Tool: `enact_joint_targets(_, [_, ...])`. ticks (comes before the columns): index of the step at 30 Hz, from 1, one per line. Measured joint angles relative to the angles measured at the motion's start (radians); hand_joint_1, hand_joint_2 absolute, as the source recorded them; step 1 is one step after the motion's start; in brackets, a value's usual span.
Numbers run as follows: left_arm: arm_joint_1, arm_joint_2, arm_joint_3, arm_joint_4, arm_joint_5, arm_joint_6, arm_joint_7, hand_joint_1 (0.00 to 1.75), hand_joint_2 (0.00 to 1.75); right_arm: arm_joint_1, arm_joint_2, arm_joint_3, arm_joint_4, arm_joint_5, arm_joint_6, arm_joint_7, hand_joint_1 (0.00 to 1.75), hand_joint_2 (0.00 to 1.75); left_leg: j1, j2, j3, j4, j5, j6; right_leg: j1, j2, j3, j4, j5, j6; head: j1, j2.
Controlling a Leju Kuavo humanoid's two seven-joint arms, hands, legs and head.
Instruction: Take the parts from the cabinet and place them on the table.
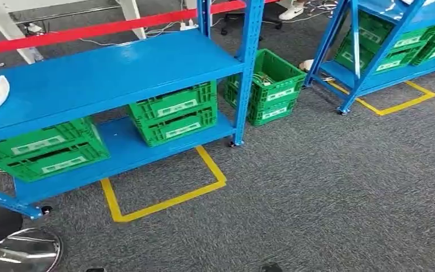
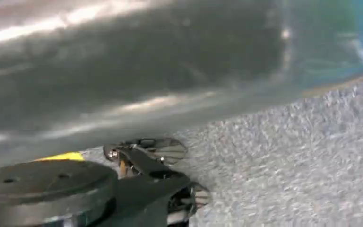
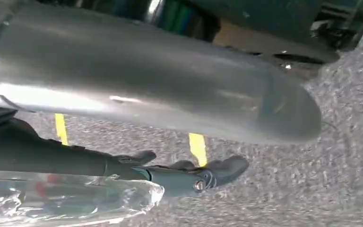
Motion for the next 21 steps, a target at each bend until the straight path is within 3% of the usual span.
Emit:
enact_joint_targets(1, [-0.001,0.002,0.0,-0.002,-0.001,0.0,0.0,0.0,0.0,0.001,0.001,0.0,0.0,0.001,0.0,0.0,0.0,0.0,0.002,0.0,0.006,0.004,-0.009,-0.008,-0.008,-0.001,0.013,-0.015,0.001,-0.004,-0.001,0.0])
enact_joint_targets(2, [-0.003,0.001,0.0,-0.002,0.0,0.0,-0.001,0.0,0.0,0.001,0.001,-0.001,0.0,0.002,0.0,-0.002,0.0,0.0,0.002,0.001,-0.006,0.034,-0.019,-0.016,-0.008,-0.003,0.025,-0.024,-0.002,-0.008,-0.007,0.0])
enact_joint_targets(3, [-0.004,0.001,0.0,-0.002,-0.001,0.0,-0.001,0.0,0.0,0.0,0.001,-0.001,0.0,0.003,0.001,-0.002,0.0,0.0,0.005,0.001,-0.041,0.095,-0.045,-0.021,-0.009,-0.005,0.033,-0.027,-0.005,-0.013,-0.007,0.0])
enact_joint_targets(5, [0.0,0.002,0.0,-0.002,-0.002,0.0,-0.001,0.0,0.0,0.001,0.001,-0.002,0.0,0.006,0.001,-0.002,0.0,0.0,0.011,0.002,-0.138,0.25,-0.096,-0.029,-0.009,-0.005,0.042,-0.028,-0.016,-0.017,-0.007,0.0])
enact_joint_targets(6, [0.003,0.002,0.0,-0.002,-0.003,0.0,-0.001,0.0,0.0,0.002,0.001,-0.002,0.0,0.006,0.0,-0.002,0.0,0.0,0.014,0.002,-0.177,0.297,-0.096,-0.033,-0.009,-0.004,0.05,-0.028,-0.022,-0.017,-0.007,0.0])
enact_joint_targets(7, [0.005,0.003,0.0,-0.002,-0.003,0.0,-0.001,0.0,0.0,0.002,0.001,-0.003,0.0,0.006,0.001,-0.002,0.0,0.0,0.017,0.002,-0.193,0.296,-0.066,-0.036,-0.009,-0.002,0.06,-0.028,-0.029,-0.016,-0.006,0.0])
enact_joint_targets(8, [0.005,0.003,0.0,-0.002,-0.003,0.0,-0.001,0.0,0.0,0.002,0.001,-0.003,0.0,0.007,0.001,-0.002,0.0,0.0,0.019,0.002,-0.189,0.258,-0.016,-0.038,-0.01,-0.001,0.071,-0.028,-0.037,-0.014,-0.007,0.0])
enact_joint_targets(10, [0.005,0.003,0.0,-0.002,-0.003,0.0,-0.001,0.0,0.0,0.002,0.001,-0.005,0.0,0.008,0.001,-0.002,0.0,0.0,0.021,0.003,-0.142,0.106,0.107,-0.036,-0.012,0.0,0.098,-0.028,-0.053,-0.007,-0.007,0.0])
enact_joint_targets(11, [0.007,0.003,0.0,-0.002,-0.003,0.0,0.0,0.0,0.0,0.004,0.001,-0.006,0.0,0.008,0.001,-0.002,0.0,0.0,0.02,0.006,-0.126,0.069,0.116,-0.033,-0.012,0.0,0.09,-0.03,-0.061,0.0,-0.006,0.0])
enact_joint_targets(12, [0.005,0.003,0.0,-0.002,-0.003,0.0,0.0,0.0,0.0,0.001,0.001,-0.007,0.0,0.008,0.001,-0.002,0.0,0.0,0.014,0.006,-0.115,0.042,0.106,-0.027,-0.007,0.002,0.099,-0.025,-0.068,0.01,-0.009,0.0])
enact_joint_targets(13, [0.003,0.003,0.0,-0.002,-0.003,0.0,0.0,0.0,0.0,-0.001,0.001,-0.007,0.0,0.008,0.001,-0.002,0.0,0.0,0.013,0.007,-0.115,0.033,0.09,-0.015,-0.008,0.001,0.094,-0.026,-0.065,0.015,-0.007,0.0])
enact_joint_targets(15, [0.007,0.004,0.0,-0.002,-0.003,0.0,0.0,0.0,0.0,-0.001,0.001,-0.008,0.0,0.008,0.001,-0.002,0.0,0.0,0.009,0.005,-0.115,0.028,0.086,-0.003,-0.01,-0.003,0.097,-0.037,-0.067,0.027,-0.007,0.0])
enact_joint_targets(17, [0.007,0.003,0.0,-0.002,-0.003,-0.001,-0.001,0.0,0.0,-0.002,0.001,-0.008,0.0,0.012,0.0,-0.003,0.0,0.0,0.017,0.005,-0.092,0.009,0.086,0.012,-0.012,-0.004,0.093,-0.012,-0.082,0.038,-0.003,0.0])
enact_joint_targets(18, [0.005,0.003,0.0,-0.002,-0.003,-0.001,-0.001,0.0,0.0,-0.004,0.001,-0.009,0.0,0.013,0.0,-0.004,0.0,0.0,0.017,0.006,-0.086,0.008,0.081,0.02,-0.012,-0.003,0.061,0.044,-0.103,0.039,0.0,0.0])
enact_joint_targets(20, [0.002,0.003,0.0,-0.002,-0.003,-0.001,-0.001,0.0,0.0,-0.003,0.001,-0.01,0.0,0.014,0.0,-0.004,0.0,0.0,0.014,0.007,-0.077,0.008,0.07,0.028,-0.012,-0.003,-0.046,0.217,-0.164,0.043,0.001,0.0])
enact_joint_targets(21, [0.002,0.003,0.0,-0.002,-0.003,-0.001,-0.001,0.0,0.0,-0.001,0.001,-0.012,0.0,0.015,0.0,-0.004,0.0,0.0,0.014,0.006,-0.071,0.008,0.064,0.028,-0.011,-0.003,-0.09,0.276,-0.172,0.045,0.001,0.0])
